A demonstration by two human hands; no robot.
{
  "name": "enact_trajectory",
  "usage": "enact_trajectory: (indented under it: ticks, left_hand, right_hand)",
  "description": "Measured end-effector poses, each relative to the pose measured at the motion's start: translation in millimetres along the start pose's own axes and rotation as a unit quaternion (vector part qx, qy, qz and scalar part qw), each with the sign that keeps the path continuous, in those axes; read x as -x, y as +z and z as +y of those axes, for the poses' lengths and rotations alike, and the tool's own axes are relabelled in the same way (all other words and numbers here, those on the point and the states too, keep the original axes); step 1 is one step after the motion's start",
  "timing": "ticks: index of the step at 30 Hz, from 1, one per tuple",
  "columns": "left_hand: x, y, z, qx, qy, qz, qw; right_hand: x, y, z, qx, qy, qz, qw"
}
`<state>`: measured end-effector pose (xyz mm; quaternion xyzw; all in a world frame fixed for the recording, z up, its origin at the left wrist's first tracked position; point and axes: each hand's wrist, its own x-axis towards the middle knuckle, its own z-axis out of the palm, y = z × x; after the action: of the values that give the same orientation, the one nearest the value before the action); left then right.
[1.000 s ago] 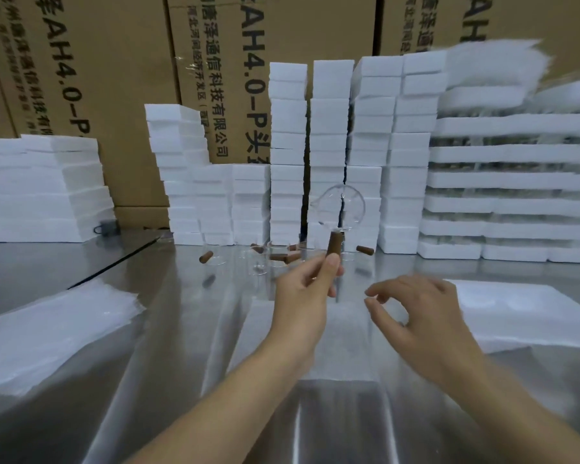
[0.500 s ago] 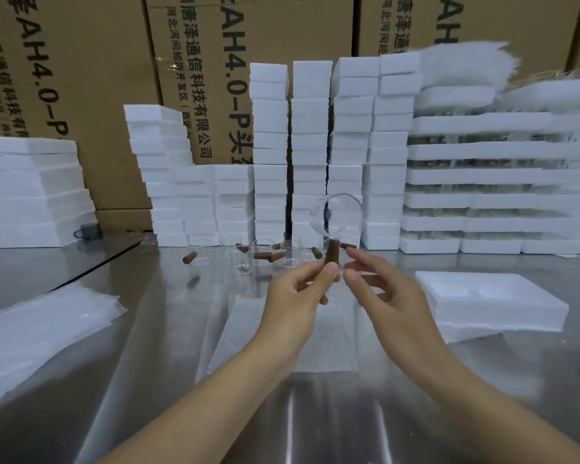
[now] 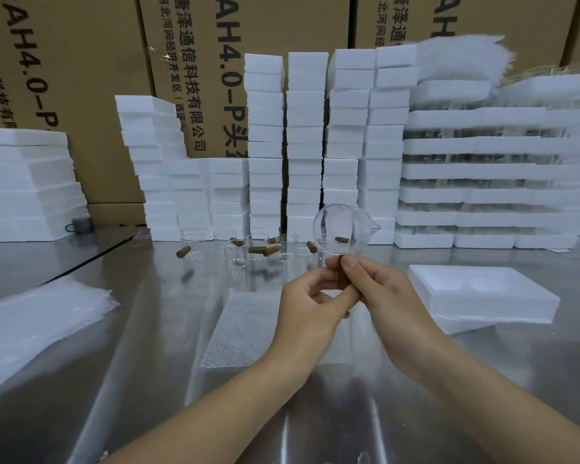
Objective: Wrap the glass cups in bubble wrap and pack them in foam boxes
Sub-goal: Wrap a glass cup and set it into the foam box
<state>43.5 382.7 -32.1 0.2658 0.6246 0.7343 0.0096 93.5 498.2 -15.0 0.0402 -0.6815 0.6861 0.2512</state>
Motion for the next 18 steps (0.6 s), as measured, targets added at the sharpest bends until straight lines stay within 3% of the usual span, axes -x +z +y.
enact_trajectory:
  ticks: [3,13,18]
  left_hand:
    - [4,-2,5,0.006,0.007,-0.06,0.998]
    - [1,-5,8,-0.02,0.01,-0.123,0.992]
    - [-7,-8,4,-0.072,-0.052,-0.095,0.991]
  right_hand:
    - [-1,-1,-2,-0.014,0.009,-0.045,0.999]
    - [-7,-18,-9,0.007,-0.004,-0.078,0.997]
    - [-12,-27,1,0.203,-0.087,-0.031,0.975]
